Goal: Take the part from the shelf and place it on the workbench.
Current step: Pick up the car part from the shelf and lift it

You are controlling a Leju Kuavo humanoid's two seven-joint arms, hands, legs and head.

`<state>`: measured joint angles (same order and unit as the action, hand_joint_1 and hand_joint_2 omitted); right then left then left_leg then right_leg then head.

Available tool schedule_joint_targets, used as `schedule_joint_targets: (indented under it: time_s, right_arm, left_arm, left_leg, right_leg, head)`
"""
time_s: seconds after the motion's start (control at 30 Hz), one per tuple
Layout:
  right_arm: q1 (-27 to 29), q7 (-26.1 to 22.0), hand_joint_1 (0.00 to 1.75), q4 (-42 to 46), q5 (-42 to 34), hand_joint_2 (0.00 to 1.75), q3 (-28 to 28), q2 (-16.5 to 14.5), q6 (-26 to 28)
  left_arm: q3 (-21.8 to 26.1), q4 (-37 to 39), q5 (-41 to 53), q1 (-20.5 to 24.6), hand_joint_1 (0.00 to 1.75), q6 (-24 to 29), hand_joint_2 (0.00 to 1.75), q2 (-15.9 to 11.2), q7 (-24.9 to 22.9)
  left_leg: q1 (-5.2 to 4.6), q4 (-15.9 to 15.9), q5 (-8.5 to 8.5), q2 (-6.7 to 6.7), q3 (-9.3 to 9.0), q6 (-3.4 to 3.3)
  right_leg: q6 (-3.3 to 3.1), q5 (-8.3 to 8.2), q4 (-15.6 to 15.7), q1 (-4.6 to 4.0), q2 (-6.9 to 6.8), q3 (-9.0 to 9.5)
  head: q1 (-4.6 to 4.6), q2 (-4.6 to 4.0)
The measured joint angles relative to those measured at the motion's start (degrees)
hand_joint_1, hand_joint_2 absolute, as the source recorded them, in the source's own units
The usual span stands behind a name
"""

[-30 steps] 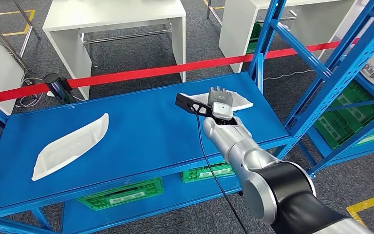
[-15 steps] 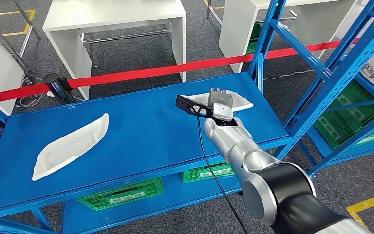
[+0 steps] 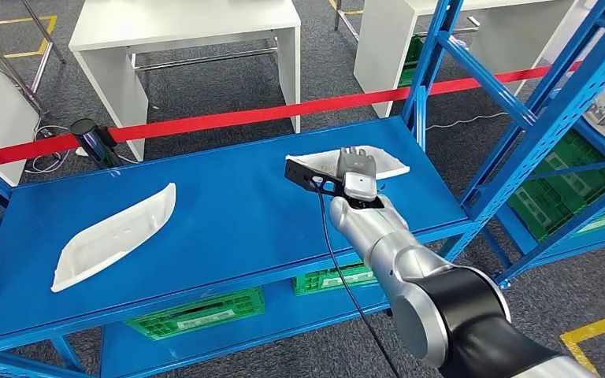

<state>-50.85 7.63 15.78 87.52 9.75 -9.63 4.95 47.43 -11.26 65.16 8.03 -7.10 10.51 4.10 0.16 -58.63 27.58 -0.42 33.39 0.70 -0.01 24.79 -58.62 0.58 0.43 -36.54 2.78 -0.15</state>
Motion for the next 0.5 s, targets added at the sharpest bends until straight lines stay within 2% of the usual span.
schedule_joint_targets:
  time_s: [0.5]
  right_arm:
    - [2.53,1.59,0.0,0.0,-0.01,1.75,-0.03,1.39,0.27]
  left_arm:
    - [-0.35,0.0,0.58,0.01,0.0,0.0,0.0,0.0,-0.37]
  left_leg:
    - [0.0,0.0,0.0,0.01,0.0,0.0]
  right_leg:
    - [0.0,0.0,0.0,0.0,0.0,0.01]
  head:
    - [0.01,0.0]
